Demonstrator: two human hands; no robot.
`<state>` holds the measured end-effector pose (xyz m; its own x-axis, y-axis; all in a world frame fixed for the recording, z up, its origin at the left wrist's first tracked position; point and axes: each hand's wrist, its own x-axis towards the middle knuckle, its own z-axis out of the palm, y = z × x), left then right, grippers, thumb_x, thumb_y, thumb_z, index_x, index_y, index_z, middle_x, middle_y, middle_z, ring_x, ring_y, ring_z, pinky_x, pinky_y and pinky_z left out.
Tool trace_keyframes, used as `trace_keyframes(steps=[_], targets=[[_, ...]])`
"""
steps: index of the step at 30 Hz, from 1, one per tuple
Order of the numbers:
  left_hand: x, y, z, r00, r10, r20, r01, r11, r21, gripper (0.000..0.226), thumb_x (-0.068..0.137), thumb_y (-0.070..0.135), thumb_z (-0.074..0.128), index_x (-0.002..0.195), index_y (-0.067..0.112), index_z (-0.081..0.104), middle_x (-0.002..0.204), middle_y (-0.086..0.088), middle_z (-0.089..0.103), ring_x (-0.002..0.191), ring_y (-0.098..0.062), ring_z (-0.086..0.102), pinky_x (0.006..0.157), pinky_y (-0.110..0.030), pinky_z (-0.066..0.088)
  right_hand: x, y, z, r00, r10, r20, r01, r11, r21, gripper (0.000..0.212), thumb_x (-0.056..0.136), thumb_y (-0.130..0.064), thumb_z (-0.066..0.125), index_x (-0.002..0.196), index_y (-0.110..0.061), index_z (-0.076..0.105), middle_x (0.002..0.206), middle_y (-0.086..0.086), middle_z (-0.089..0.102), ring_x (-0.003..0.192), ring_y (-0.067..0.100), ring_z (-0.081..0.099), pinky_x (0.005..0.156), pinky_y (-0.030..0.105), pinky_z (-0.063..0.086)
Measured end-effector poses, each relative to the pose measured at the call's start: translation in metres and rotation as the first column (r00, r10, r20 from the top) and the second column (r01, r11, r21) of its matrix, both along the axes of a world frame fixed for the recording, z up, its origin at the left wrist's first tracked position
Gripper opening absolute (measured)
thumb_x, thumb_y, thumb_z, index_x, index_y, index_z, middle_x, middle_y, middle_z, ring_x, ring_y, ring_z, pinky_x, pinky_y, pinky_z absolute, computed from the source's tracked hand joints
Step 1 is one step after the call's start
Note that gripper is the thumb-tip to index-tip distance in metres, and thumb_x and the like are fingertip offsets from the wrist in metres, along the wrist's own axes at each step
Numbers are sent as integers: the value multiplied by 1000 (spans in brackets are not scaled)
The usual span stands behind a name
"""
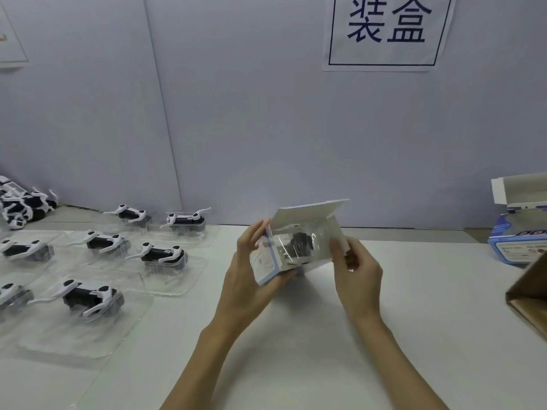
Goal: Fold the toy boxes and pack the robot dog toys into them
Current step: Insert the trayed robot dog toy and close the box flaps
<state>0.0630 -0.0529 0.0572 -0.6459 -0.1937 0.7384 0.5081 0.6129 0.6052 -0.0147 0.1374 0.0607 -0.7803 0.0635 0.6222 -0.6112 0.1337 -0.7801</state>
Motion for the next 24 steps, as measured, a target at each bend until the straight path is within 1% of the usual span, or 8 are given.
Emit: trace_keyframes(steps=[3,7,9,11,15,18,20,24], targets=[[0,1,3,997,7,-81,1,995,99,80,84,34,86,147,35,36,150,13,51,137,-15,54,104,-18,47,8,0,11,999,-7,-49,2,996,-92,16,103,-33,61,100,-23,72,82,-15,66,71,8,60,63,13,44],[8,5,12,985,-169,-23,165,907,388,58,90,39,76,139,37,44,142,4,60,135,-26,58,102,-55,55,20,-7,17,991,63,-118,-61,998,18,35,103,-36,58,132,-19,67,113,1,61,102,13,64,81,17,54],[11,8,16,967,-257,-5,229,854,467,51,94,40,72,138,40,48,142,6,61,133,-29,59,95,-56,59,25,-10,17,986,144,-86,-139,988,65,49,102,-39,58,148,-23,55,131,0,57,122,13,60,86,13,54],[13,9,20,956,-292,12,252,844,474,46,96,35,67,139,43,50,144,8,59,135,-29,58,93,-53,60,29,-13,18,974,226,-27,-224,972,66,56,99,-45,58,152,-33,46,146,-8,52,134,16,56,89,24,60],[13,10,18,961,-260,90,203,891,407,42,97,40,61,138,47,53,149,18,53,135,-24,58,102,-56,55,33,-11,21,938,340,66,-340,940,-19,60,93,-75,46,141,-41,55,147,-12,57,133,24,59,96,57,58],[13,9,16,977,-191,94,150,931,332,33,96,51,59,128,43,58,147,15,50,134,-30,56,101,-62,52,33,-12,24,943,331,43,-329,943,-49,28,101,-56,42,116,-49,65,128,-10,68,118,27,68,90,62,57],[12,11,17,987,-136,84,108,955,277,23,94,57,56,114,47,60,141,18,48,140,-19,49,101,-61,51,33,-14,24,950,310,47,-307,950,-58,26,103,-45,43,107,-41,68,121,-11,69,115,26,69,88,64,56],[10,14,19,984,-151,98,112,941,320,19,91,60,56,102,44,59,139,28,45,145,-8,41,97,-60,55,30,-16,25,971,236,31,-234,970,-69,22,100,-34,49,99,-33,71,135,-14,61,136,10,53,94,54,56]])
